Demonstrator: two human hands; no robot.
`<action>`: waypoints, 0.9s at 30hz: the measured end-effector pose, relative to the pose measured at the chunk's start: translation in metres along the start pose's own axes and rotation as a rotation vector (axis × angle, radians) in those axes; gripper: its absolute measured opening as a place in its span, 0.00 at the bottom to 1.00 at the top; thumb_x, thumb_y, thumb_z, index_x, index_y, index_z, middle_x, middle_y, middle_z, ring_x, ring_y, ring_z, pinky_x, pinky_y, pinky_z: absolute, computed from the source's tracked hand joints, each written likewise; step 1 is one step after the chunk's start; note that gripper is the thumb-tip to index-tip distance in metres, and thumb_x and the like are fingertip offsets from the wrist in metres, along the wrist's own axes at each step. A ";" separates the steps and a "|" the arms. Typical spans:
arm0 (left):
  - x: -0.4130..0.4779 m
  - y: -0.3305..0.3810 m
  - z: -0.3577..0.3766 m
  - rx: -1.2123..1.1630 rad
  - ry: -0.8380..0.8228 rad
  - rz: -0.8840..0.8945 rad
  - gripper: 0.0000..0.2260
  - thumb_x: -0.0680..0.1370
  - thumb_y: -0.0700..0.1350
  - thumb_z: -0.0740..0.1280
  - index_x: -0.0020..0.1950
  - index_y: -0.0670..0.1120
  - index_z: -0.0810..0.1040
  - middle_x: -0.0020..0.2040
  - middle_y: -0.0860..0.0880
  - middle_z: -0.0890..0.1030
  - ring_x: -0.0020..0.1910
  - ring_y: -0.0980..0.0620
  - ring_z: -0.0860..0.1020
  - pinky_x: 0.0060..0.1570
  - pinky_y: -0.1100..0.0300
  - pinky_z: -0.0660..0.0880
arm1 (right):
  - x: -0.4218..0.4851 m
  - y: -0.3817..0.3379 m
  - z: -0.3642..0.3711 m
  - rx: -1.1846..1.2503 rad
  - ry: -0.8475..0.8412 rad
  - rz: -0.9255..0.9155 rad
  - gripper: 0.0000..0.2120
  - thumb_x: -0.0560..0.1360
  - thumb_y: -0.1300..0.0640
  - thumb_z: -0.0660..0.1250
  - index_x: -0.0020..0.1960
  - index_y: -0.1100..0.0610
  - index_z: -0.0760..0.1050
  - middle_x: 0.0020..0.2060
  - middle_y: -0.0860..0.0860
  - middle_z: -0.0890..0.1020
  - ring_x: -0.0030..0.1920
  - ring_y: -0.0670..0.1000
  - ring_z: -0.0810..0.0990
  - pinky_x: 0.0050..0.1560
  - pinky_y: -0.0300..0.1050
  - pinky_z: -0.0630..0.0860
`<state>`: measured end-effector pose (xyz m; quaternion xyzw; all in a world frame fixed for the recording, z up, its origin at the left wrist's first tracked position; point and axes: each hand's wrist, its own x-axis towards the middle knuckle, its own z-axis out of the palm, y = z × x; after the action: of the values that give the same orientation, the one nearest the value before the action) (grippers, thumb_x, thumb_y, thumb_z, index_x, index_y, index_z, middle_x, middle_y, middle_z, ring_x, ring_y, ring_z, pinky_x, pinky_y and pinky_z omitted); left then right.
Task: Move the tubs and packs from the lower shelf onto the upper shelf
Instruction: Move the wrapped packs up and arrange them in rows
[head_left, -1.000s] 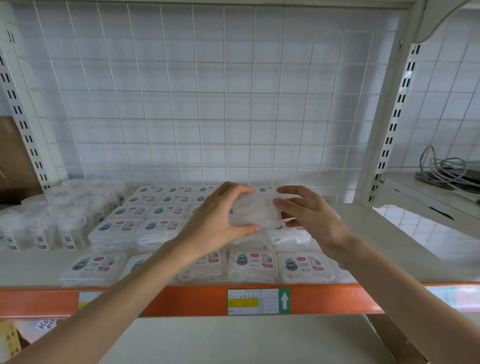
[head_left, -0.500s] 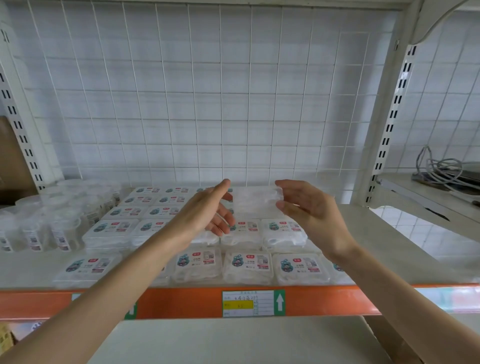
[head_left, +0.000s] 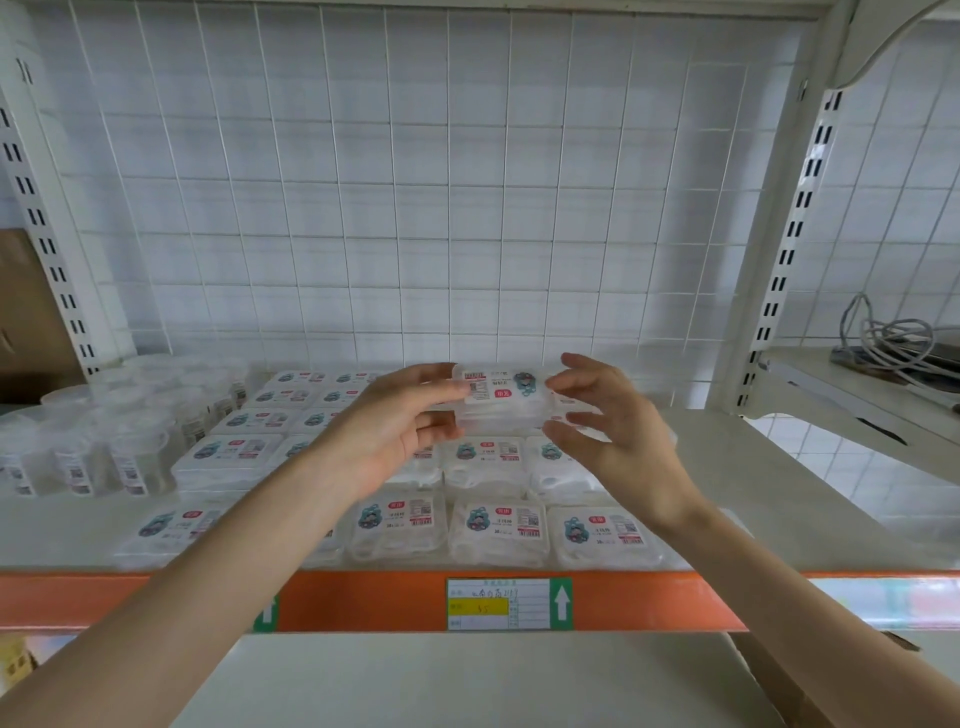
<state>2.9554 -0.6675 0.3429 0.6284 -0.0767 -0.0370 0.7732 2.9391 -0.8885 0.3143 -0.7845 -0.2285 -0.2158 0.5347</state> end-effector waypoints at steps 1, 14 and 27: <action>0.000 0.000 -0.001 0.005 -0.005 0.014 0.11 0.75 0.36 0.70 0.57 0.41 0.80 0.51 0.43 0.85 0.45 0.49 0.85 0.38 0.62 0.80 | 0.000 0.001 0.001 0.063 0.006 0.037 0.15 0.74 0.62 0.73 0.55 0.45 0.76 0.64 0.40 0.75 0.60 0.41 0.78 0.57 0.40 0.76; -0.006 -0.006 0.003 0.331 -0.092 0.191 0.15 0.77 0.39 0.69 0.64 0.47 0.78 0.54 0.49 0.84 0.53 0.52 0.83 0.54 0.55 0.79 | 0.013 -0.012 0.007 0.329 -0.118 0.386 0.14 0.77 0.59 0.68 0.62 0.54 0.76 0.50 0.53 0.85 0.50 0.52 0.84 0.53 0.49 0.80; 0.002 -0.022 0.033 0.317 -0.124 0.064 0.20 0.77 0.42 0.71 0.67 0.46 0.73 0.48 0.47 0.84 0.41 0.56 0.83 0.44 0.61 0.77 | 0.004 -0.002 0.000 0.483 0.088 0.424 0.16 0.76 0.63 0.69 0.62 0.59 0.72 0.52 0.58 0.84 0.50 0.55 0.84 0.52 0.48 0.81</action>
<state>2.9528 -0.7040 0.3277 0.7362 -0.1491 -0.0389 0.6589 2.9413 -0.8870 0.3186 -0.6550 -0.0813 -0.0727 0.7477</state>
